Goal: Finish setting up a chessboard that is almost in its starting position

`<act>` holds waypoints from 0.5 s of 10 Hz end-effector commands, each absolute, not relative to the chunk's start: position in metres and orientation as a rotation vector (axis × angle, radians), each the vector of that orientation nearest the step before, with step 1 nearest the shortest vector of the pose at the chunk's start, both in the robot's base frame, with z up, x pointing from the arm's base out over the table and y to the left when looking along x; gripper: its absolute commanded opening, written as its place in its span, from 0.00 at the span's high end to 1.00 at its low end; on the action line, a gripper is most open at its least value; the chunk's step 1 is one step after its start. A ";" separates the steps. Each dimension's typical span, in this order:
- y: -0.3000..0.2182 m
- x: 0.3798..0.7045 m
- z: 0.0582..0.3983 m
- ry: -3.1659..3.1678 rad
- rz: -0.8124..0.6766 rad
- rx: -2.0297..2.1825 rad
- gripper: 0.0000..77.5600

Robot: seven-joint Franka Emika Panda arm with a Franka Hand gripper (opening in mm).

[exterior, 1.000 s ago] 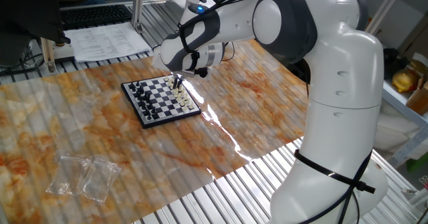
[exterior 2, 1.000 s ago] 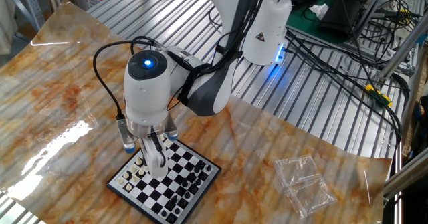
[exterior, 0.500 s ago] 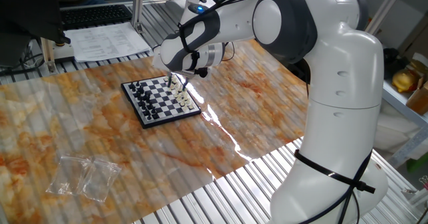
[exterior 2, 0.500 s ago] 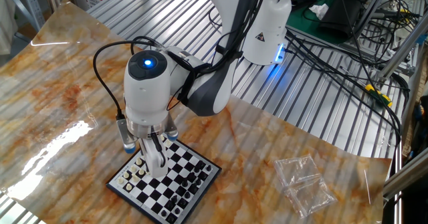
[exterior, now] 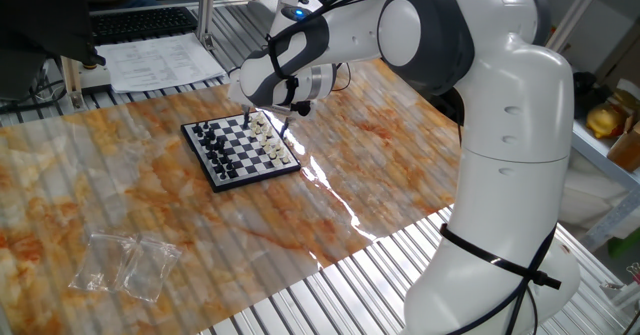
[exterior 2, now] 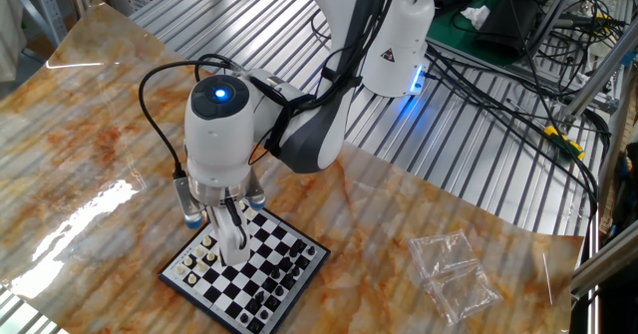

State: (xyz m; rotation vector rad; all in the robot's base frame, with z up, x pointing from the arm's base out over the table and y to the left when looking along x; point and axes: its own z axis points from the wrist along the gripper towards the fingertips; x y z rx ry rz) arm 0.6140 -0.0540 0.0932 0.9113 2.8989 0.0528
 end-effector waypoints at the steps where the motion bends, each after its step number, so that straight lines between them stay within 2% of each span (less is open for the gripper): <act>1: -0.051 0.617 0.099 2.875 0.032 0.954 0.00; 2: -0.044 0.612 0.124 2.874 -0.013 0.951 0.00; 5: -0.042 0.616 0.129 2.876 -0.023 0.932 0.00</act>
